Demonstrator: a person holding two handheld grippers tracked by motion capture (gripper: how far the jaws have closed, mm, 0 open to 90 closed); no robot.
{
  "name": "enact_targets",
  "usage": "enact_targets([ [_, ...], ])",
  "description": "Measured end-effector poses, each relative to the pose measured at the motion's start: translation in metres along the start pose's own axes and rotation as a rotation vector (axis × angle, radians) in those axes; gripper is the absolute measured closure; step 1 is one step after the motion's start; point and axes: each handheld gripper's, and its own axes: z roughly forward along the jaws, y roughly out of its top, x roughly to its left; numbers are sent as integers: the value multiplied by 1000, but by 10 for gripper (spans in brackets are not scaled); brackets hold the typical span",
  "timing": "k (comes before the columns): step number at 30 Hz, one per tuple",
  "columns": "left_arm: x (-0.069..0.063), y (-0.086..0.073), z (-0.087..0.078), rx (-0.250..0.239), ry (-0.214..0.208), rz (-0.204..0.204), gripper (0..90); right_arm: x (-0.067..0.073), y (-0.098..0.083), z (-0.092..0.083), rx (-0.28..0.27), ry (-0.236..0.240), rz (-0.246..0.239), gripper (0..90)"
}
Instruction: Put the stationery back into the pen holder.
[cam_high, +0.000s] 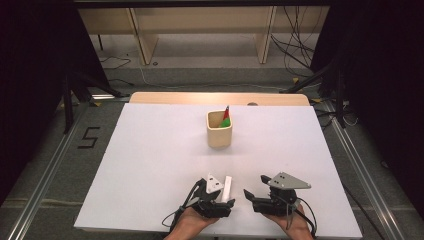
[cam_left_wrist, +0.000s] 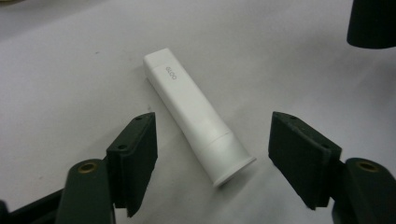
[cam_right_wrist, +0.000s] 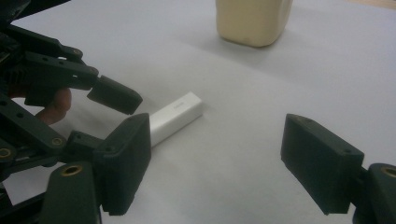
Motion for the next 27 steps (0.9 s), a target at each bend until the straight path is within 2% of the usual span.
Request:
enact_targets([
  [8,-1,1,3,22,-9,-26,393,0,0,0,4,2,-4,253],
  [17,-3,-1,7,49,-1,-24,479,1,0,0,1,2,-11,254],
  [20,-4,-2,7,51,7,-20,506,1,0,0,0,-1,-12,254],
  [27,-3,-2,7,50,-1,-42,576,1,0,0,0,-3,-14,255],
])
